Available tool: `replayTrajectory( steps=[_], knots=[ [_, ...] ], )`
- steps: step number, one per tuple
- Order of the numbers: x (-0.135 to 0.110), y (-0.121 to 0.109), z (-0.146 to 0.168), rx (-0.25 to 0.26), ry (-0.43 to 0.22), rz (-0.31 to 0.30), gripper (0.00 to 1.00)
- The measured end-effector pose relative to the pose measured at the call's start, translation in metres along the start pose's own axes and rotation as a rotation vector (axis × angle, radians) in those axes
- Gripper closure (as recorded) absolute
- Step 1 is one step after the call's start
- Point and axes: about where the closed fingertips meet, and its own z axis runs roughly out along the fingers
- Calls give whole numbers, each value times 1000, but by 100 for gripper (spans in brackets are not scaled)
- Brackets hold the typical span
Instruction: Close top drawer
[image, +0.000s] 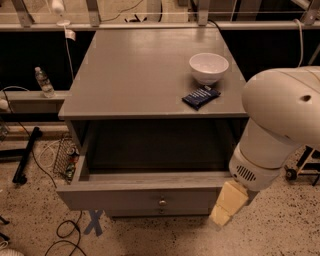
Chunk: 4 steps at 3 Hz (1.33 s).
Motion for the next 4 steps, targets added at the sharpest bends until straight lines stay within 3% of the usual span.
replayTrajectory(
  steps=[1, 2, 4],
  knots=[
    [0, 0, 0, 0, 0, 0, 0],
    [-1, -16, 43, -14, 63, 95, 0],
    [-2, -38, 101, -36, 167, 246, 0]
  ],
)
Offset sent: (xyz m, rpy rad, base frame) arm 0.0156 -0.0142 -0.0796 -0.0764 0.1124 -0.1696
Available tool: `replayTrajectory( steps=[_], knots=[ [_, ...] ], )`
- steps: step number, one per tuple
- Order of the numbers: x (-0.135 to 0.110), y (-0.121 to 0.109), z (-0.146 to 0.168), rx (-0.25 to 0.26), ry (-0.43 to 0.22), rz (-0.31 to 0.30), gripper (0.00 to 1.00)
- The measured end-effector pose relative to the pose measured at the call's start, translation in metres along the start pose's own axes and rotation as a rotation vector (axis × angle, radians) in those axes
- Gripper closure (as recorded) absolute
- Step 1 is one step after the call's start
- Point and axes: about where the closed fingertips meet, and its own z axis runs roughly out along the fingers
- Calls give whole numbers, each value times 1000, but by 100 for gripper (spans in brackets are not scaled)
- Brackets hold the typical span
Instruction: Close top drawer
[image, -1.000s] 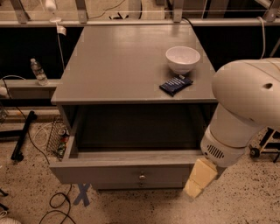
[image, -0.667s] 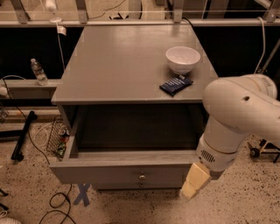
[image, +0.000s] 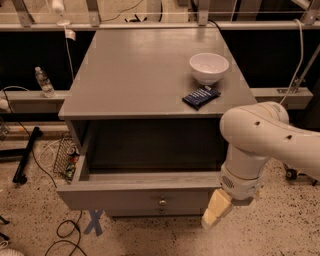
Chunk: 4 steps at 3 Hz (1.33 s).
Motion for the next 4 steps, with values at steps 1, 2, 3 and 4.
replayTrajectory(
  steps=[1, 2, 3, 4],
  knots=[
    [-7, -4, 20, -20, 47, 57, 0],
    [-12, -6, 35, -38, 80, 105, 18],
    [-16, -6, 39, -40, 87, 132, 41],
    [-25, -8, 34, -27, 28, 151, 72]
  ],
)
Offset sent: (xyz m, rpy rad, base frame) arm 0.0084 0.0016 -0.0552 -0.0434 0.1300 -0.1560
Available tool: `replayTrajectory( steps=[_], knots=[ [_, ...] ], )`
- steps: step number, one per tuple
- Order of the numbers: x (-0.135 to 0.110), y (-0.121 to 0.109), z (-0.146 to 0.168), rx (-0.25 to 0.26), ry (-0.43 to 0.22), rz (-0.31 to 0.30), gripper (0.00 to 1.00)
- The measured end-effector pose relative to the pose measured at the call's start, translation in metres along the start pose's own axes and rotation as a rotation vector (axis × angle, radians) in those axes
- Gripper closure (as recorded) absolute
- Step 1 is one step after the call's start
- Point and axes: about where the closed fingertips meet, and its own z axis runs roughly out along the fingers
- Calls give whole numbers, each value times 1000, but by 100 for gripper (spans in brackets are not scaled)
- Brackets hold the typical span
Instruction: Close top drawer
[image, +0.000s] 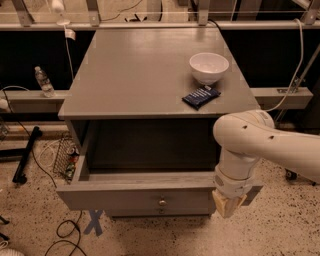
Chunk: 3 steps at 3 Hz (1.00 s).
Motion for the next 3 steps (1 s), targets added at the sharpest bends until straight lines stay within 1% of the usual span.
replayTrajectory(
  steps=[1, 2, 3],
  knots=[
    [-12, -4, -5, 11, -82, 11, 96],
    [-24, -7, -21, 24, -199, 21, 100],
    [-43, -9, -36, 3, -330, 21, 100]
  ],
)
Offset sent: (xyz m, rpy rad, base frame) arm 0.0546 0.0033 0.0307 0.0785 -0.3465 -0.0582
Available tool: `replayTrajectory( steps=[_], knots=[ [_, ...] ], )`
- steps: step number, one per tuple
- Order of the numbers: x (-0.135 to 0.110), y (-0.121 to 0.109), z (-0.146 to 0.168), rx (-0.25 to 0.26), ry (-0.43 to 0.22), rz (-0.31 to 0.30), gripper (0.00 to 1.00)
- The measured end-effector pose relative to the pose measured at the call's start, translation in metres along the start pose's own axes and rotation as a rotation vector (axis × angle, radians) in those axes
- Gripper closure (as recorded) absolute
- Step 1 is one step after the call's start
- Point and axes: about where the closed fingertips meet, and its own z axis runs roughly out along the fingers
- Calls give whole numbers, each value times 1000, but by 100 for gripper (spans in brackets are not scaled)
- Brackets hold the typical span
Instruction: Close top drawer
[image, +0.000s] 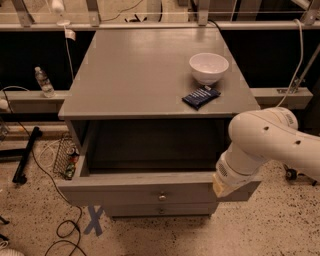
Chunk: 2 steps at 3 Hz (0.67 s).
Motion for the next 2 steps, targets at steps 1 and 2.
replayTrajectory(
  steps=[1, 2],
  knots=[
    [0, 0, 0, 0, -1, 1, 100],
    [-24, 5, 2, -3, -47, -18, 100]
  ],
)
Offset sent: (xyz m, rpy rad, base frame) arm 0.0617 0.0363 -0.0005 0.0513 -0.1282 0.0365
